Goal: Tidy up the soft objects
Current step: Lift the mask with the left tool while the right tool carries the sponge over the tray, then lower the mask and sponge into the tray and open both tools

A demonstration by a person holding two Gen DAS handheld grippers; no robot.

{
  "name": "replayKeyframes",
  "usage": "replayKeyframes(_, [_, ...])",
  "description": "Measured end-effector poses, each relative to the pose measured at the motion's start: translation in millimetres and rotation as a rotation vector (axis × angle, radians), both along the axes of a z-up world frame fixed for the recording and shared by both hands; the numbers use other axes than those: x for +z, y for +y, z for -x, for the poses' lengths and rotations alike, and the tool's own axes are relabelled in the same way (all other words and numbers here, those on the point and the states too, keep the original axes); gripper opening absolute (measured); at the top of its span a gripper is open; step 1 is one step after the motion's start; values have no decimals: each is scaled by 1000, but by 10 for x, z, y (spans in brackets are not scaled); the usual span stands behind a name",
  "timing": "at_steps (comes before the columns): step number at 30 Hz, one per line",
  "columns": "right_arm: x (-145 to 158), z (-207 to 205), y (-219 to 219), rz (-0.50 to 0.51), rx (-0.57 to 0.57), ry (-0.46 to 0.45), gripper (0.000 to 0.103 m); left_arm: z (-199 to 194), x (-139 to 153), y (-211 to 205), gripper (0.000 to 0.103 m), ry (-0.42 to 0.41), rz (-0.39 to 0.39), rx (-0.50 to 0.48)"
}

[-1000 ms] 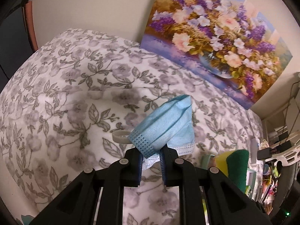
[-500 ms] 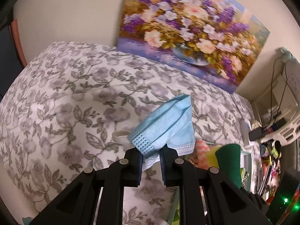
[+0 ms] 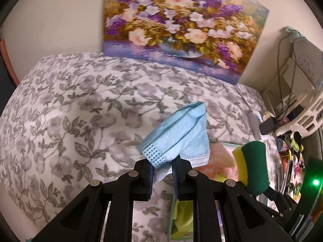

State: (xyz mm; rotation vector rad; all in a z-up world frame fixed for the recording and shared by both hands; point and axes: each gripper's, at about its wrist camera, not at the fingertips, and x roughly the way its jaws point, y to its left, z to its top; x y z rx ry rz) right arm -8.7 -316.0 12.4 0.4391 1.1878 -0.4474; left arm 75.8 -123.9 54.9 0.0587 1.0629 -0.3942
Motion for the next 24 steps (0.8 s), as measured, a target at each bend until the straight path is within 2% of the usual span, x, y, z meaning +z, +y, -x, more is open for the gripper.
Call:
replayKeyframes(9, [53, 263, -368, 0, -98, -10, 70, 341, 158, -367, 17, -50, 10, -121])
replayKeyframes(16, [74, 362, -478, 1, -127, -13, 71, 531, 64, -651, 17, -24, -7, -212])
replayKeyframes(21, [7, 358, -487, -19, -126, 2, 71, 565, -56, -752, 17, 2, -36, -235])
replayKeyframes(24, [-27, 349, -487, -24, -124, 16, 71, 541, -190, -781, 17, 47, -51, -232])
